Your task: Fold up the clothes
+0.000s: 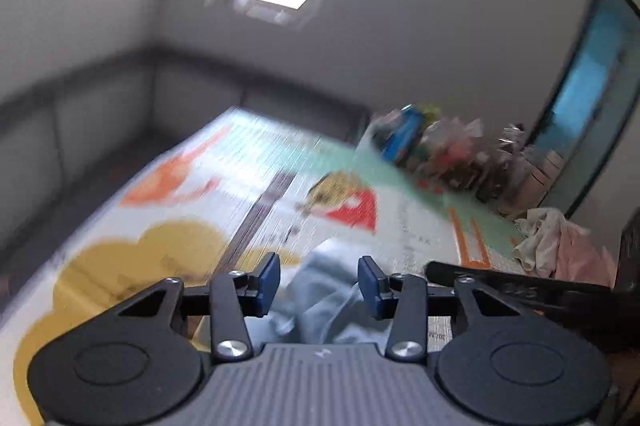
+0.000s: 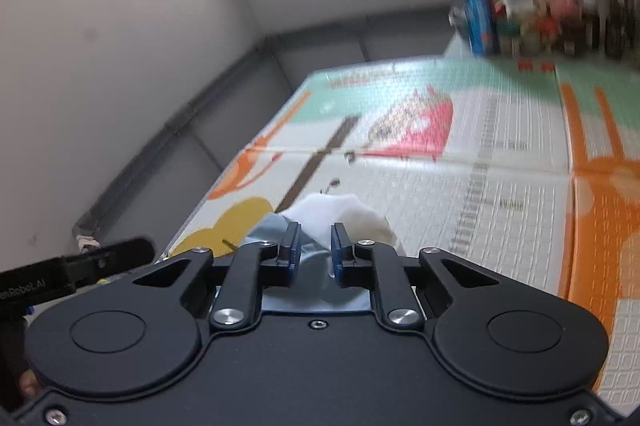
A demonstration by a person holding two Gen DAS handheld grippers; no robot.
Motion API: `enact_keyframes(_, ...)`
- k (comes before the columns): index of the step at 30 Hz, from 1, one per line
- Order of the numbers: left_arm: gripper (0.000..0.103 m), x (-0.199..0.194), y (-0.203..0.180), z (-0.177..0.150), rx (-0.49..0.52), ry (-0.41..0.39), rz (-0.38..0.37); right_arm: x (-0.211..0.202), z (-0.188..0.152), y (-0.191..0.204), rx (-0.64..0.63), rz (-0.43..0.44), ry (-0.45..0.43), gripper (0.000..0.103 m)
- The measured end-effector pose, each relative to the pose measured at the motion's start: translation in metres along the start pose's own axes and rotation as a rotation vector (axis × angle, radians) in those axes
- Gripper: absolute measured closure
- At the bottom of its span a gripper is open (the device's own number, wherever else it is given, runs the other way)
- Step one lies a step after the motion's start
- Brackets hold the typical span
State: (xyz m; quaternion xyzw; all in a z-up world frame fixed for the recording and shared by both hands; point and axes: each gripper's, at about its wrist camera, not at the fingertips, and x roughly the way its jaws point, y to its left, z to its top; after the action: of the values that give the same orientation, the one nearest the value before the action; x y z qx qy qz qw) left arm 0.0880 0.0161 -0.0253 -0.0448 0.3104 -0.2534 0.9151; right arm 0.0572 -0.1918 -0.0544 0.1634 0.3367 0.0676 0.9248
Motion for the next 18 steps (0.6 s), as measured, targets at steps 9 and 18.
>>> enact_keyframes(9,0.098,0.040,-0.028,-0.067,0.115,0.012,0.025,0.014,-0.055,0.019,-0.089,-0.015,-0.061,0.093)
enact_keyframes(18,0.097,0.060,-0.021,-0.106,0.201,0.011,0.123,0.053,-0.092,0.035,-0.178,-0.057,-0.024,0.093)
